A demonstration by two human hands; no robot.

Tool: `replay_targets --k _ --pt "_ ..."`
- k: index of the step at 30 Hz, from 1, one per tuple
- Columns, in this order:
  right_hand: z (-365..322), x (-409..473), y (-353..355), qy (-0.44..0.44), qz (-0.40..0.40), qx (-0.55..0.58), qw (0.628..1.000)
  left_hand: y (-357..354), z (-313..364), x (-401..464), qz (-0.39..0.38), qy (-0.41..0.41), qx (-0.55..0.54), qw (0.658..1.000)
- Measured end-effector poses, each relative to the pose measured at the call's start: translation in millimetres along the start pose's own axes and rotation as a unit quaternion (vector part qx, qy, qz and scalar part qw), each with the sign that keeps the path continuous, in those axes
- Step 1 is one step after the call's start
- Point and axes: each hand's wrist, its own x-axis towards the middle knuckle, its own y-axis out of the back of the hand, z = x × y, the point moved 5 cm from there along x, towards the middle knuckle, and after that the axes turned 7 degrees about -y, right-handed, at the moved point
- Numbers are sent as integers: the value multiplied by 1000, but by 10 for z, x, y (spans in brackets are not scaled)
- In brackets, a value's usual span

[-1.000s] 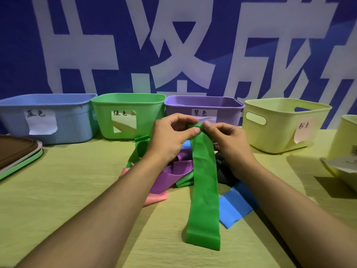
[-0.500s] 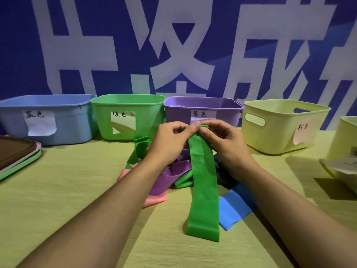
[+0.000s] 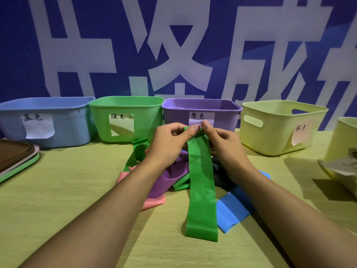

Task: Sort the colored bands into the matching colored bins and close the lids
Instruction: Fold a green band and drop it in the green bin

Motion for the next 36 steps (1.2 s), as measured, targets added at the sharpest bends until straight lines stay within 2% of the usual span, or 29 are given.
replay_targets --k 21,31,36 --pt "42 125 39 75 -40 15 996 4 -60 28 -14 -7 -30 999" --pt "7 109 4 111 -37 -23 993 24 -147 31 0 81 -19 997" --pt "-18 93 -3 122 -23 -18 992 32 -152 18 -8 78 -13 997"
